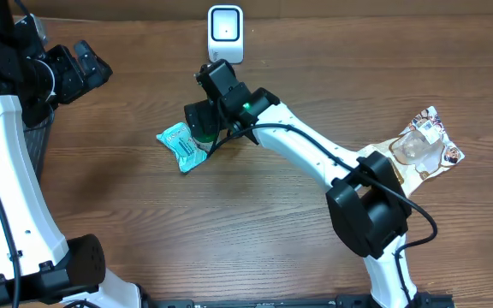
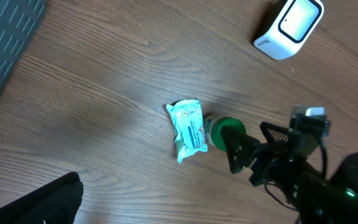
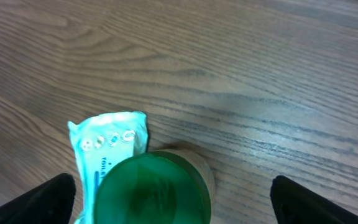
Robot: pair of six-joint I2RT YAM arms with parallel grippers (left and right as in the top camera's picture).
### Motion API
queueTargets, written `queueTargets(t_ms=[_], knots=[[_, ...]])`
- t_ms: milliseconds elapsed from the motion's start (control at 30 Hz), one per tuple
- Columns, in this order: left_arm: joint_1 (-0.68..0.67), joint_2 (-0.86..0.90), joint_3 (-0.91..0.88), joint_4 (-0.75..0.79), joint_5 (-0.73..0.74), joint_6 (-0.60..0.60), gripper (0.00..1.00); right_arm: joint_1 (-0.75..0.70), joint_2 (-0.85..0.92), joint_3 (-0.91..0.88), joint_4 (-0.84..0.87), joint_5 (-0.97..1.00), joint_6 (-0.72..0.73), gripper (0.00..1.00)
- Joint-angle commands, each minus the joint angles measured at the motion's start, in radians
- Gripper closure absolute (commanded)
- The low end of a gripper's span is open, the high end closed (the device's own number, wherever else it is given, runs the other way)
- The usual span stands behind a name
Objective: Scan the item barcode
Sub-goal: 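Move the right gripper to the green-lidded jar and grasp it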
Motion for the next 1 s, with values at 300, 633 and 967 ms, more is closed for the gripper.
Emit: queueTargets(t_ms=[300, 633, 967], knots=[[0.001, 0.009, 0.003, -0.002, 0.005, 0.015, 0.00, 0.062, 0.063, 0.003, -0.003, 0.014, -0.062, 0.10], [0.001, 0.009, 0.003, -0.002, 0.005, 0.015, 0.00, 0.062, 0.063, 0.004, -0.060, 0.044, -0.061, 0.40], [0.001, 0.009, 0.003, -0.002, 0.005, 0.014, 0.01, 0.043, -0.022, 0.018, -0.141, 0.076, -0.081, 0.39]])
